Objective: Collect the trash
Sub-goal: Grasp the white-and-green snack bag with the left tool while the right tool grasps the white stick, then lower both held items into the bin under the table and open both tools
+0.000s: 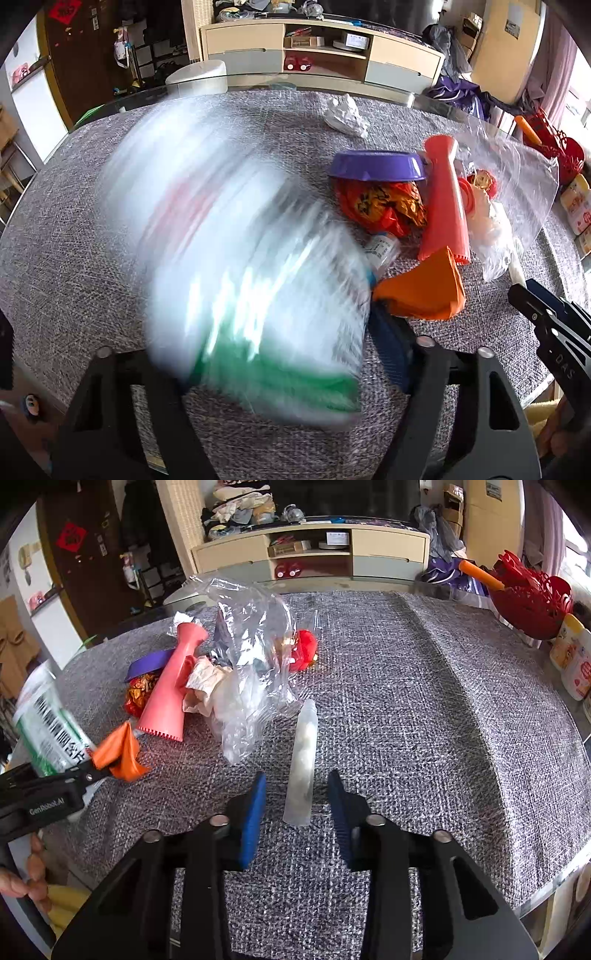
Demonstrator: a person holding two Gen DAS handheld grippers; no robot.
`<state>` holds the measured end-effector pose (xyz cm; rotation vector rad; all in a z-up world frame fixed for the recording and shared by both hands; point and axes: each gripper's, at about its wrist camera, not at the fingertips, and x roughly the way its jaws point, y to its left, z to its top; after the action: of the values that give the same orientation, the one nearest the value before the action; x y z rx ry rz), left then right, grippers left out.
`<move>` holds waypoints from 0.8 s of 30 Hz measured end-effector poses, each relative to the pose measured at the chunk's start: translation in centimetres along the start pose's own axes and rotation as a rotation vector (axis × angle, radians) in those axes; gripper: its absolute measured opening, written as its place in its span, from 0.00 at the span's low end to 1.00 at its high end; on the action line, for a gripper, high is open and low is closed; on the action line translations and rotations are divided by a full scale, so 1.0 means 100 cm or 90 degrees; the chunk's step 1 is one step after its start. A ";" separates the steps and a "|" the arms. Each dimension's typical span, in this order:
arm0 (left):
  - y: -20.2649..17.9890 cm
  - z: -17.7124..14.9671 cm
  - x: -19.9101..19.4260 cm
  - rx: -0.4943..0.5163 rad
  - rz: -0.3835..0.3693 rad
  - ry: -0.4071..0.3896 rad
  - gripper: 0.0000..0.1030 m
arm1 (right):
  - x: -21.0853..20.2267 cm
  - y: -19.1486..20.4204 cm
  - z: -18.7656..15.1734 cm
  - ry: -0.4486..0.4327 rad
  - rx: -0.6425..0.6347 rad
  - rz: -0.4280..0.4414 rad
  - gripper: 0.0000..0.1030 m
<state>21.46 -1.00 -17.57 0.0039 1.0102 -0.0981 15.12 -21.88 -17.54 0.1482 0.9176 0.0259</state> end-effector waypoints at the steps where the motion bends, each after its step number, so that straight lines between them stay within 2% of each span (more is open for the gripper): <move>1: 0.002 0.000 -0.001 -0.003 -0.004 -0.001 0.64 | 0.000 -0.001 0.000 0.000 -0.002 -0.003 0.24; 4: 0.006 -0.001 -0.003 -0.006 -0.009 -0.003 0.61 | 0.002 0.000 0.004 0.001 -0.002 -0.005 0.19; 8: 0.008 -0.007 -0.009 0.002 -0.012 -0.004 0.60 | 0.002 -0.001 0.003 -0.002 -0.007 -0.009 0.18; 10: 0.010 -0.011 -0.012 0.006 -0.014 -0.002 0.55 | 0.002 -0.001 0.002 -0.006 -0.007 -0.012 0.15; 13: 0.013 -0.017 -0.014 0.006 -0.016 -0.004 0.46 | 0.001 -0.002 0.001 -0.005 -0.003 -0.008 0.15; 18: 0.019 -0.023 -0.019 0.004 -0.029 -0.012 0.17 | -0.003 -0.002 -0.003 -0.003 -0.007 -0.006 0.15; 20: 0.021 -0.027 -0.021 0.004 -0.033 -0.015 0.10 | -0.006 -0.002 -0.004 -0.003 -0.008 -0.004 0.14; 24: 0.024 -0.036 -0.029 0.006 -0.044 -0.021 0.04 | -0.013 -0.001 -0.009 -0.002 -0.010 0.005 0.14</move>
<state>17.10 1.77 -17.15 -0.0233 0.9768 -0.1651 13.59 -21.96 -17.09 0.1376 0.9129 0.0399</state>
